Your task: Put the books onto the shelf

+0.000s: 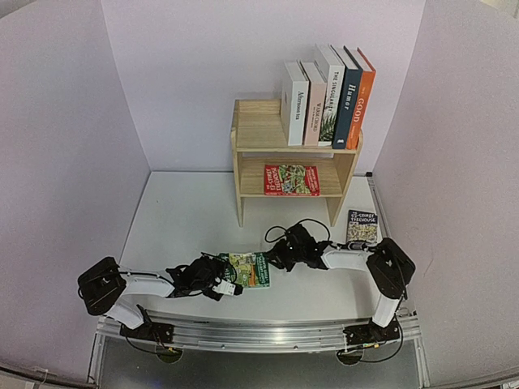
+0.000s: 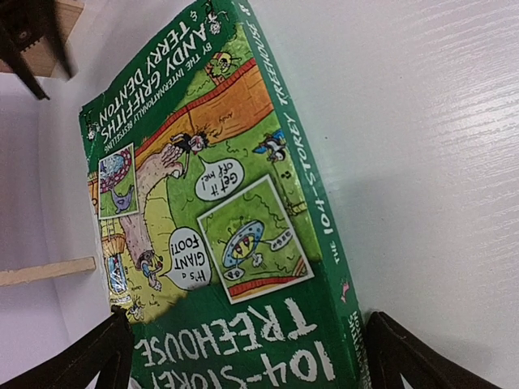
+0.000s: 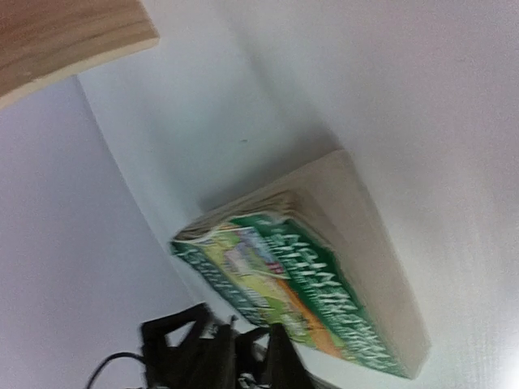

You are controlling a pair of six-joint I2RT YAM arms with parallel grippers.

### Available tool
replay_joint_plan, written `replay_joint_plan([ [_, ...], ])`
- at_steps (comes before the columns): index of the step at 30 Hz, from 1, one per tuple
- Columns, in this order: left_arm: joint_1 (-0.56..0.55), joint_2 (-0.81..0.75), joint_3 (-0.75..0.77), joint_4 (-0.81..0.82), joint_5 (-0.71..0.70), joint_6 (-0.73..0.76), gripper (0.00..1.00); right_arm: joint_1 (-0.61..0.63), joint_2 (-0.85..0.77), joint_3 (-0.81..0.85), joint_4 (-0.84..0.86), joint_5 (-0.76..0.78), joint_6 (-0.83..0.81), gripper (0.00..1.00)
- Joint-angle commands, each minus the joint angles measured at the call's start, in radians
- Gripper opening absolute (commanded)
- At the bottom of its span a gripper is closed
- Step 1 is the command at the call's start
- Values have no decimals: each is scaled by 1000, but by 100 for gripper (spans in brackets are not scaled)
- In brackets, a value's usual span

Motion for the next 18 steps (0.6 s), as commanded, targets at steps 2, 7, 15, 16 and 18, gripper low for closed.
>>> replay_joint_plan([
  [2, 0, 22, -1, -101, -34, -22, 96, -7, 96, 212, -452, 77, -289, 59],
  [7, 0, 23, 3, -109, -32, -33, 88, -2, 177, 263, -476, 30, -349, 75],
  [15, 17, 29, -4, -97, 4, -17, 85, 17, 317, 324, -468, -17, -394, 70],
  [16, 22, 31, -5, -93, 9, -6, 85, 21, 331, 339, -459, -32, -396, 67],
  [18, 32, 35, -10, -81, 18, 16, 85, 23, 344, 323, -404, -60, -365, 47],
])
